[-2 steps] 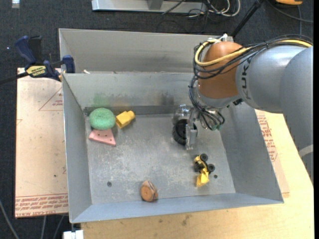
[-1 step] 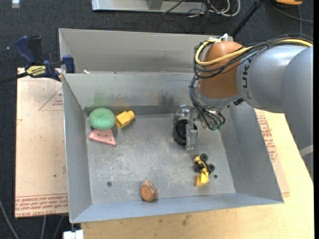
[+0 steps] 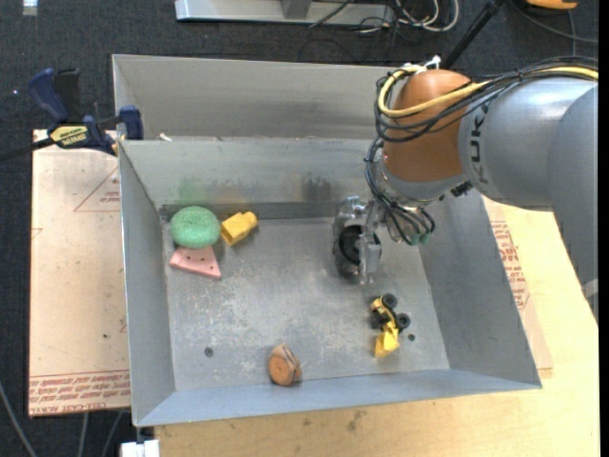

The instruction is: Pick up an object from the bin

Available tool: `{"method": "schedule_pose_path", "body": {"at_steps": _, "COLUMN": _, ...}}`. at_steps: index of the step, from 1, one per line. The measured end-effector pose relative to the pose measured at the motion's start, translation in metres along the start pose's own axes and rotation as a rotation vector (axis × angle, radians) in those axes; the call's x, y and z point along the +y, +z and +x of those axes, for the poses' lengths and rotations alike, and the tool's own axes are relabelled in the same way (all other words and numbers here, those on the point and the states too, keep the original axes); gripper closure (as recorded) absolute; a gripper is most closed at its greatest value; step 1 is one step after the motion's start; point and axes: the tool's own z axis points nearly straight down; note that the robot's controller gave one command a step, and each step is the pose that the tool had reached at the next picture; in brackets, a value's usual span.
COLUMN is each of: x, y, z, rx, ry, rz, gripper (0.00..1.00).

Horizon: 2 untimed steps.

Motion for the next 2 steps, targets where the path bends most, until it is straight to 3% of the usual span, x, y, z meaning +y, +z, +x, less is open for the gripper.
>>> {"method": "schedule_pose_path", "body": {"at_steps": 2, "x": 0.000, "y": -0.033, "z": -0.004, "rx": -0.015, "ry": 0.000, "rz": 0.003, "gripper": 1.00}}
